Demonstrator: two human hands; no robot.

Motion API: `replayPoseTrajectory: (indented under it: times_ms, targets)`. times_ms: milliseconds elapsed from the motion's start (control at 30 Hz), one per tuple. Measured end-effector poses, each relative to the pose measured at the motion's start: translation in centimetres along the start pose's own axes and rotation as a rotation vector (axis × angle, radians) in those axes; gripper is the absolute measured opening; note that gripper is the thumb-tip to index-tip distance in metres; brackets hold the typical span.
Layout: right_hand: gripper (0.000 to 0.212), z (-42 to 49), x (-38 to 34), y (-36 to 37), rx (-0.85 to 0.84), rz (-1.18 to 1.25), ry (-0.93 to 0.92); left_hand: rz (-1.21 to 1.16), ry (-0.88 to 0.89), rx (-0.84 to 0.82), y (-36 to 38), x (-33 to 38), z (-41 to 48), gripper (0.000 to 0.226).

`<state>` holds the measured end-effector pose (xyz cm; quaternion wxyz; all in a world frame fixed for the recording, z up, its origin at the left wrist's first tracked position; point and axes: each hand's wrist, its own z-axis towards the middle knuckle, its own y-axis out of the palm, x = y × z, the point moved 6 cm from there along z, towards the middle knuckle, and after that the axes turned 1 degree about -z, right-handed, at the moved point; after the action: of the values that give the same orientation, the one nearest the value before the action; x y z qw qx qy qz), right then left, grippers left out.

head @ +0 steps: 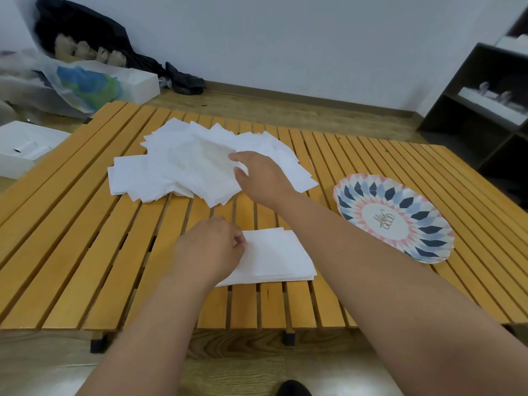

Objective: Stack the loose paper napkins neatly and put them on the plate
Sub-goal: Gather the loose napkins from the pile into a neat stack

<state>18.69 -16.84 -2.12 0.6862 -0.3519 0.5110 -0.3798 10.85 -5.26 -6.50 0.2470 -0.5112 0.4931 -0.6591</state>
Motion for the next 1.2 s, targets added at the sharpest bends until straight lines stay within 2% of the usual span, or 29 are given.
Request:
replayPoseTrajectory:
  times_ms: [167, 233, 400, 500, 533, 600, 633, 700, 767, 833, 933, 967, 1067, 1200]
  targets:
    - [0.039, -0.4, 1.1, -0.5, 0.011, 0.075, 0.060, 0.013, 0.014, -0.005, 0.0, 0.1, -0.1, 0.021]
    - [0.037, -0.5, 1.5, -0.8, 0.064, 0.164, 0.098, 0.010, 0.017, -0.003, -0.1, 0.1, -0.1, 0.020]
    - [0.022, -2.2, 1.3, -6.4, 0.470, 0.430, 0.226, 0.004, 0.002, -0.012, -0.2, -0.1, 0.0, 0.021]
    - [0.013, -5.3, 1.3, -9.2, 0.641, 0.811, 0.352, -0.082, -0.002, 0.028, -0.7, 0.2, 0.0, 0.026]
    - [0.012, -6.6, 1.1, -9.5, 0.648, 0.956, 0.376, -0.184, -0.010, 0.053, -1.2, 0.5, 0.0, 0.028]
    - [0.014, -8.9, 0.7, -9.3, 0.613, 1.192, 0.420, -0.563, -0.085, 0.042, -1.8, 1.1, -0.1, 0.033]
    - [0.017, -10.0, 0.5, -9.0, 0.587, 1.298, 0.440, -0.829, -0.153, -0.018, -1.8, 1.5, -0.2, 0.035]
    - [0.023, -11.7, 0.4, -8.1, 0.552, 1.488, 0.482, -1.289, -0.288, -0.241, -1.1, 2.5, -0.7, 0.043]
    - [0.030, -13.0, 0.8, -7.2, 0.521, 1.591, 0.526, -1.512, -0.293, -0.428, -0.5, 3.6, -1.3, 0.042]
    - [0.035, -14.2, 1.3, -6.1, 0.468, 1.601, 0.575, -1.591, -0.308, -0.382, -0.5, 3.4, -1.4, 0.032]
    - [0.029, -15.4, 2.4, -4.9, 0.388, 1.531, 0.645, -1.526, -0.399, -0.108, -1.2, 1.4, -1.0, 0.026]
    - [0.025, -15.6, 2.9, -4.7, 0.359, 1.496, 0.670, -1.476, -0.408, -0.061, -1.6, 0.8, -0.9, 0.024]
    - [0.012, -15.8, 4.3, -4.1, 0.287, 1.351, 0.735, -1.303, -0.371, -0.055, -2.4, 0.0, -1.0, 0.016]
    - [0.006, -15.9, 5.5, -3.9, 0.195, 1.014, 0.738, -1.073, -0.355, -0.098, -2.7, -0.3, -1.2, 0.013]
